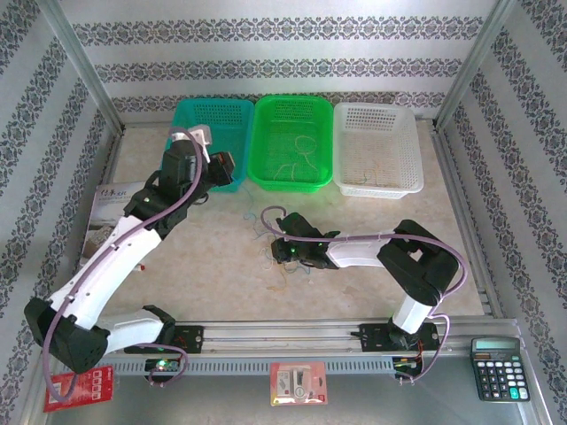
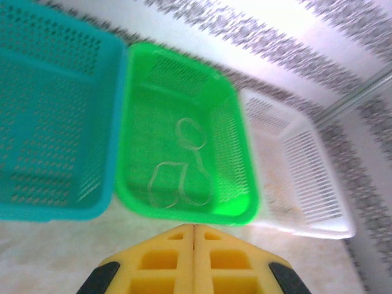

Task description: Untangle the cables

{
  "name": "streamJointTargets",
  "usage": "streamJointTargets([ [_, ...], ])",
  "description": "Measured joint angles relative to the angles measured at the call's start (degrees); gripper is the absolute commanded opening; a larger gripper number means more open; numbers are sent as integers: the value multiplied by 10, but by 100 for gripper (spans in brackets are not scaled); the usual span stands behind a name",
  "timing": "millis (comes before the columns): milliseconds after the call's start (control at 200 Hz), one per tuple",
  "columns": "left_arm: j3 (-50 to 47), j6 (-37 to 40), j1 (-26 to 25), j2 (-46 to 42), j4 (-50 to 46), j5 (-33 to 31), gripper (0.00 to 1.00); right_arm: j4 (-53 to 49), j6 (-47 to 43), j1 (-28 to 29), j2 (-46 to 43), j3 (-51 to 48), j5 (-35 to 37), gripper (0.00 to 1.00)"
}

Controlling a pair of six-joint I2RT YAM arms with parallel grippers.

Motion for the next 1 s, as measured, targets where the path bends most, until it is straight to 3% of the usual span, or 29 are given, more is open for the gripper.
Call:
streamJointTargets([
  [150, 37, -23, 0, 0, 32, 41, 0, 3, 1, -3, -10, -2, -5, 20],
  [430, 86, -44, 0, 7, 52, 84, 0, 5, 9, -14, -59, -10, -23, 41],
  [859, 103, -48, -4, 21, 54, 101, 0, -15, -4, -54, -229, -52, -37, 65],
  [999, 103, -48, -6, 27, 55, 103, 0, -20, -11, -59, -279, -69, -39, 68],
])
